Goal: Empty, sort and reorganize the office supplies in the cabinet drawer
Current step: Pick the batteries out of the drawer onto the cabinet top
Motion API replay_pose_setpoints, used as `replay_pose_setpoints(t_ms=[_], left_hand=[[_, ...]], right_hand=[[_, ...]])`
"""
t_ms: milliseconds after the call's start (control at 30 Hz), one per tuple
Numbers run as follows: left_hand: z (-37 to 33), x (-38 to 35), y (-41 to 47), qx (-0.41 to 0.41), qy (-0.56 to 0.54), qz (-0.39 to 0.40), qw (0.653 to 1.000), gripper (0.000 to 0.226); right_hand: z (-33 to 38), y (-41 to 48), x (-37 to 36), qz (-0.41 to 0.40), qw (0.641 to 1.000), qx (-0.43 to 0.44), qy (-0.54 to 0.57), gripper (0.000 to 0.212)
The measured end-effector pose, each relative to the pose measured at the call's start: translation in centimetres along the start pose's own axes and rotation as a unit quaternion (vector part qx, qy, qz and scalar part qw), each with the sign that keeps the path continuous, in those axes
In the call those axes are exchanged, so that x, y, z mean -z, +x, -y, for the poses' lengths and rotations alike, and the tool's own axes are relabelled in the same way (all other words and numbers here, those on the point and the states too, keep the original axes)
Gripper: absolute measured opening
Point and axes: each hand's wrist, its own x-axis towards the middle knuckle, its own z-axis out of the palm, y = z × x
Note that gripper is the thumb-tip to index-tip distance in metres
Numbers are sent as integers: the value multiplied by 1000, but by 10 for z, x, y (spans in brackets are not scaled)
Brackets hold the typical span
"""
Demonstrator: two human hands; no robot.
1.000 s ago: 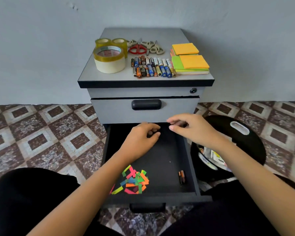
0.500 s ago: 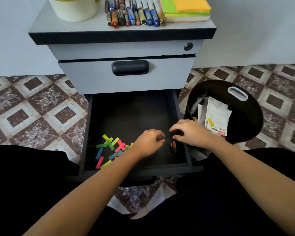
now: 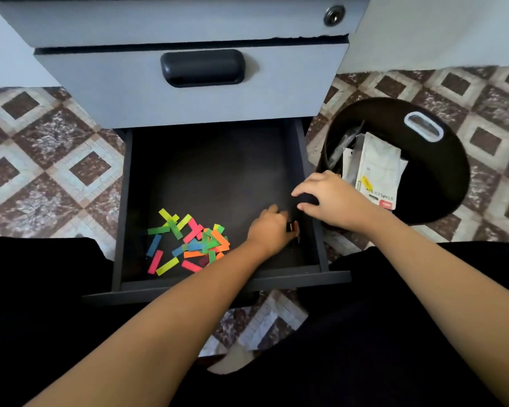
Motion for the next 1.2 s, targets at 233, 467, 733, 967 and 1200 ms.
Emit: replay_pose_setpoints(t_ms=[233, 467, 733, 967, 1200], left_hand=[[7, -1, -1, -7, -8, 43, 999, 38], [13, 1, -10, -18, -28, 48, 998, 32], [36, 14, -18, -44, 6, 72, 996, 23], [50, 26, -28, -82, 45, 82, 992, 34], [49, 24, -32, -126, 128, 80, 980, 28]], right_hand=[[1, 6, -2, 23, 996, 31, -81, 31], [9, 18, 11, 78, 957, 120, -253, 32], [26, 35, -11, 184, 904, 171, -347, 30], [43, 44, -30, 213, 931, 49, -292, 25], [44, 52, -46, 191, 948, 5, -254, 38]])
